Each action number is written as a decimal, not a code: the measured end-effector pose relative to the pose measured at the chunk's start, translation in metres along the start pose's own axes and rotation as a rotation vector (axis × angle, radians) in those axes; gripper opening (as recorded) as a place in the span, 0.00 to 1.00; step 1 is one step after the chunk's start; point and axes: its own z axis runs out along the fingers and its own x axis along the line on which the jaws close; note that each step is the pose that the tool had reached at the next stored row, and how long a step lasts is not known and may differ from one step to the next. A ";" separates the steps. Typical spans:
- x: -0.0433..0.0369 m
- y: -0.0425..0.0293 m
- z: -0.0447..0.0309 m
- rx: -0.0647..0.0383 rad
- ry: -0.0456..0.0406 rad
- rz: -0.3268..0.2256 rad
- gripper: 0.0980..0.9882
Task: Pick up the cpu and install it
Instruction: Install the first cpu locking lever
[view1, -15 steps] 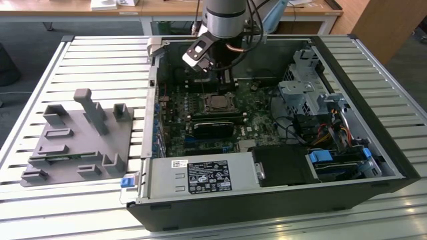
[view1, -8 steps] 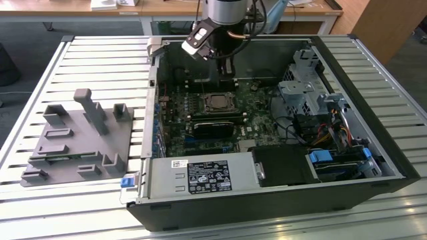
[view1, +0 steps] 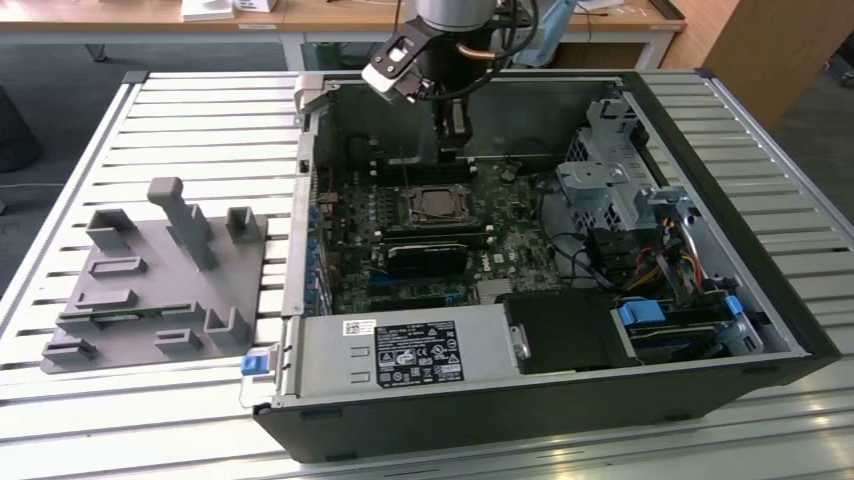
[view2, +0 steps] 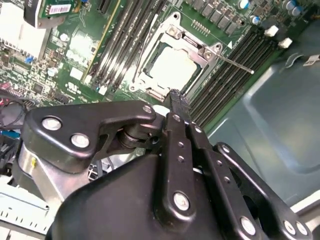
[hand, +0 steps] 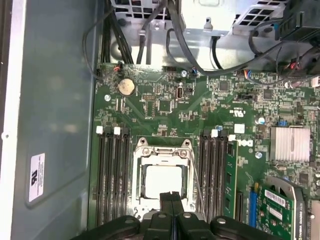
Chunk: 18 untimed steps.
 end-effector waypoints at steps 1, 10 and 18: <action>0.0000 0.0000 0.0001 0.001 -0.0010 -0.004 0.01; 0.0001 0.0000 0.0015 -0.002 0.0032 -0.160 0.01; 0.0001 0.0000 0.0017 -0.006 0.0076 -0.304 0.01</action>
